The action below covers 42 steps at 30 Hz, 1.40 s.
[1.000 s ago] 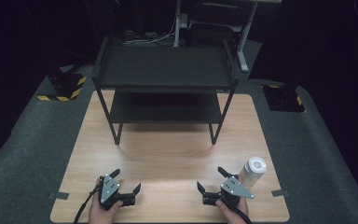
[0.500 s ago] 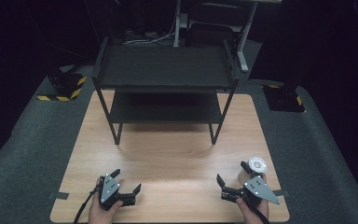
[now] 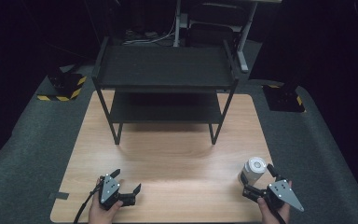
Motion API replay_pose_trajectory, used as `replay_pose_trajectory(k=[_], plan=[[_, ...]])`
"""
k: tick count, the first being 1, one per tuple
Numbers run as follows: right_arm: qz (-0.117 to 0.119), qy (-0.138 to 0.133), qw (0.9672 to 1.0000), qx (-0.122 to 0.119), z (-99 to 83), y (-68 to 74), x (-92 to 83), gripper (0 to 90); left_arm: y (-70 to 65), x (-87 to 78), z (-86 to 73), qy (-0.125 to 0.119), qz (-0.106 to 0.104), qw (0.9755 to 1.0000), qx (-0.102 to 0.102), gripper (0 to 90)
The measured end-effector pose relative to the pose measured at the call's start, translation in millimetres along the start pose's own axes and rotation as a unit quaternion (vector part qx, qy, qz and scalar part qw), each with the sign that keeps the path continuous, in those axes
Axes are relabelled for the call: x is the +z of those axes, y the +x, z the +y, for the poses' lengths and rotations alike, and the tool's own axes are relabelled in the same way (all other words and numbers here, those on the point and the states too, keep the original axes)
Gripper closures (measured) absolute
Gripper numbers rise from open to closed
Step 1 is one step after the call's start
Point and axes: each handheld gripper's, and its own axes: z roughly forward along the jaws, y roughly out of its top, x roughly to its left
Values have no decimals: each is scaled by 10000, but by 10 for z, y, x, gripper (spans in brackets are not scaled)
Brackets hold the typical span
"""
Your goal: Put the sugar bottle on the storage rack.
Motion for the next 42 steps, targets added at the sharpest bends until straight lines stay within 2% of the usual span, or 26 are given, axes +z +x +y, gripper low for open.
replay_pose_trajectory(k=[9,13,17,18,24,27,35,39,42], plan=[[-53,252,9996,86,-134,-53,104,2,-1,-3,-1,1,-13,10000,8,5],[-116,312,9992,214,-210,-64,164,14,-4,-6,-4,-3,-16,10000,12,5],[-187,349,9988,284,-278,-64,215,116,-4,-7,-4,-2,-12,10000,1,5],[-188,347,9988,287,-298,-68,230,186,-5,-8,-4,-3,-11,10000,3,5],[-188,203,9992,277,-345,-52,236,291,-9,-9,-7,-13,-1,10000,26,5],[-216,177,9991,317,-354,-45,231,306,-12,-10,-10,-18,5,10000,31,5],[-255,247,9991,241,-309,-18,230,309,-11,-11,-10,-21,11,10000,16,5],[-210,320,9990,211,-247,-3,233,311,-14,-11,-12,-25,18,10000,14,5],[-153,278,9993,192,-194,29,235,311,-14,-12,-13,-29,20,10000,16,5]])
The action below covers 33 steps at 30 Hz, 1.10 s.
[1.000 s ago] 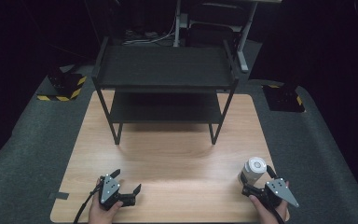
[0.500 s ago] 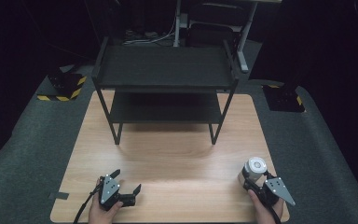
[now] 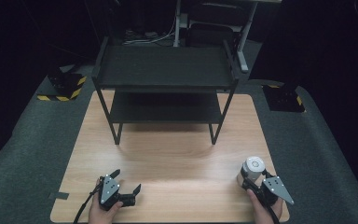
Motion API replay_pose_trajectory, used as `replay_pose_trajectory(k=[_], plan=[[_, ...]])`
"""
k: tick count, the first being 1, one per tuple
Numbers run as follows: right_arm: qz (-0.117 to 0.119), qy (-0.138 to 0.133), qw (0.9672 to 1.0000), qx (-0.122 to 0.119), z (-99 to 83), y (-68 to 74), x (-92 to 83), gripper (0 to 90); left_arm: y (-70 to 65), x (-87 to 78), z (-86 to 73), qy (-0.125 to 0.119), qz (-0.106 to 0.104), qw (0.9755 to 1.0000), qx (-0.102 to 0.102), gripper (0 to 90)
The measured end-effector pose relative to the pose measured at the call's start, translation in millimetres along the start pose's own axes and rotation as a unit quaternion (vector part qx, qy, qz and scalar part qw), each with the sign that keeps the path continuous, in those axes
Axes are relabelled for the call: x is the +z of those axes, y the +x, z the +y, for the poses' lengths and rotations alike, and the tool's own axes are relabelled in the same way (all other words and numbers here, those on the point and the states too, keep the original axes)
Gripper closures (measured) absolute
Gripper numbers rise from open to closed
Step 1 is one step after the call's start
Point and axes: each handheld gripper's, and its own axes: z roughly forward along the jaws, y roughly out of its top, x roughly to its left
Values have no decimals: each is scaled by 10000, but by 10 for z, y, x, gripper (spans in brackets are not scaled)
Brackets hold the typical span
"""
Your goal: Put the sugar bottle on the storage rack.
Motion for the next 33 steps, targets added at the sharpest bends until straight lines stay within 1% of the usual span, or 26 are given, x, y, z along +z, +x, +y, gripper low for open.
replay_pose_trajectory(k=[3,5,11,12,16,18,20,21,22,23,27,28,29,31,32,33], plan=[[24,-23,10000,-17,46,32,3,311,-4,-1,2,8,0,10000,16,5],[98,-82,9999,-21,114,77,7,311,-6,-2,4,17,2,10000,23,5],[261,-124,9996,7,278,157,59,311,-4,-3,6,22,-3,10000,27,5],[317,-134,9994,-29,346,192,90,311,-4,-2,6,22,-9,10000,32,5],[475,-148,9988,20,501,260,183,311,-2,0,9,30,-15,10000,35,5],[526,-161,9985,-16,573,309,235,311,0,0,10,33,-21,10000,40,5],[552,-168,9983,-36,606,332,260,311,-1,-1,9,31,-18,10000,39,5],[617,-191,9979,-49,667,375,311,311,-5,-2,9,31,-10,10000,53,5],[617,-191,9979,-49,667,375,311,311,-5,-2,9,31,-10,10000,53,5],[685,-199,9974,-68,733,418,362,311,-10,-2,16,50,-1,10000,82,5],[827,-249,9962,-64,867,511,467,311,-8,-1,17,54,-7,10000,78,5],[869,-263,9958,-75,905,532,497,311,-7,-1,17,54,-10,10000,76,5],[869,-263,9958,-75,905,532,497,311,-7,-1,17,54,-10,10000,76,5],[986,-320,9945,-154,1032,595,589,311,-7,0,17,53,-10,10000,73,5],[1038,-334,9939,-155,1077,612,623,312,-6,0,17,54,-11,10000,68,5],[1038,-334,9939,-155,1077,612,623,312,-6,0,17,54,-11,10000,68,5]])
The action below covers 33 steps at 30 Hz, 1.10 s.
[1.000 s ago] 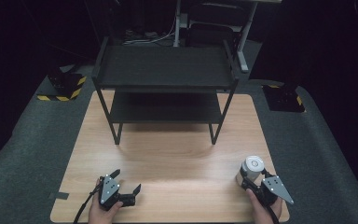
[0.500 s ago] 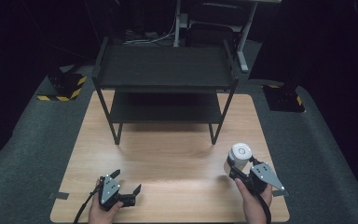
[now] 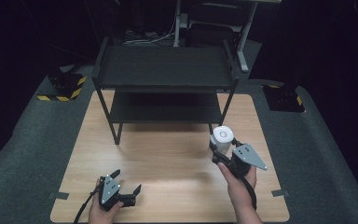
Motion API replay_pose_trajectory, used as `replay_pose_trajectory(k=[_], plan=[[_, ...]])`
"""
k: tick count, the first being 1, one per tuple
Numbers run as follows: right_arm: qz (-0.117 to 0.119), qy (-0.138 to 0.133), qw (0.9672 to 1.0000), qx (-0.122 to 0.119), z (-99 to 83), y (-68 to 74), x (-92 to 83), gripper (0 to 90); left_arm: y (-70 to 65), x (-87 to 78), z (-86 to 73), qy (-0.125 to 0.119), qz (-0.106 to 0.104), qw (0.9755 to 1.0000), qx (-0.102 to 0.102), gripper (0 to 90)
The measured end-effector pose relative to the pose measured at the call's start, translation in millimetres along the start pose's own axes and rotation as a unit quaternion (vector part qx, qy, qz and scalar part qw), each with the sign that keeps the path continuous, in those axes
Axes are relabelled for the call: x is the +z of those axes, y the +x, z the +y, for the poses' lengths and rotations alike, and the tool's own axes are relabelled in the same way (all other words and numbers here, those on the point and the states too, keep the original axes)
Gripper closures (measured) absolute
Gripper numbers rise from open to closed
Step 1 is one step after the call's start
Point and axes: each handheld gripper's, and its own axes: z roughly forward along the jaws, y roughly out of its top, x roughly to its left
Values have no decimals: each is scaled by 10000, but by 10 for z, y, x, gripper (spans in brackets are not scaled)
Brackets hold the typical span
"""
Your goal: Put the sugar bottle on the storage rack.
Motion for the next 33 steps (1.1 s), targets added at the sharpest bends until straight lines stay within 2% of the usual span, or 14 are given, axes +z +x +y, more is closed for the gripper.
replay_pose_trajectory(k=[5,6,7,10,17,26,33], plan=[[232,-40,9997,63,236,91,253,311,7,2,2,5,-16,10000,-19,5],[232,-40,9997,63,236,91,253,311,9,1,3,9,-20,10000,-17,5],[291,-57,9995,51,298,133,341,311,10,2,3,10,-23,10000,-21,5],[343,-68,9994,19,354,182,429,311,14,2,-3,-8,-33,10000,-42,5],[540,-70,9985,-28,551,357,753,312,24,-5,-8,-20,-55,10000,-35,5],[594,-64,9982,-31,658,467,1029,311,30,-10,-15,-35,-57,10000,-51,5],[534,-43,9985,-76,700,518,1231,311,36,-11,-14,-32,-72,10000,-56,5]])
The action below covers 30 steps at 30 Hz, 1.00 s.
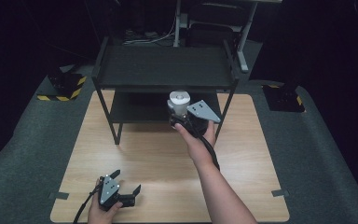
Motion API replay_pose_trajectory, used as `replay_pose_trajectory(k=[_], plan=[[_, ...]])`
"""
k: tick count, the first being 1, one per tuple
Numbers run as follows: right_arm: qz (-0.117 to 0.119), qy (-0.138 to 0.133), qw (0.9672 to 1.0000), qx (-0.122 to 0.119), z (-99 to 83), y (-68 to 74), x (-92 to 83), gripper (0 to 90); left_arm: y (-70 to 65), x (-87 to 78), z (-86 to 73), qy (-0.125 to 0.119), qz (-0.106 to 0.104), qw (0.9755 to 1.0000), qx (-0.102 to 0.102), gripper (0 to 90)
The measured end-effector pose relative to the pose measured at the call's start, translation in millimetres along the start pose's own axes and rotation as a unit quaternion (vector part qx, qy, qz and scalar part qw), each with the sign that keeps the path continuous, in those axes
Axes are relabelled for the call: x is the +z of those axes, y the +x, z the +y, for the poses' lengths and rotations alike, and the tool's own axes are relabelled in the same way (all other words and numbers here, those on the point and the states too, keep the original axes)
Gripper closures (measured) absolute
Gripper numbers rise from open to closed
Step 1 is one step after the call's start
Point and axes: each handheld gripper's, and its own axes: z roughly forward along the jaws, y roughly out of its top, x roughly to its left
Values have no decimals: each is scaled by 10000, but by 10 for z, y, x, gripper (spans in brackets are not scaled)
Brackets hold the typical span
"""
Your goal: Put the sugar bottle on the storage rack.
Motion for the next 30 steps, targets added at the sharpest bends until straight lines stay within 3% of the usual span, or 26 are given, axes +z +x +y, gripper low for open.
replay_pose_trajectory(k=[8,12,16,30], plan=[[-195,-22,9998,-74,-35,-18,257,311,5,-1,-5,-14,-12,10000,-19,5],[-293,-36,9996,39,-43,-57,353,311,12,-3,-5,-13,-26,10000,-28,5],[-357,-71,9993,123,-73,-89,424,311,16,-3,-5,-12,-31,10000,-26,5],[-508,-317,9982,63,-235,-117,568,311,23,-7,-9,-20,-38,10000,-50,5]])
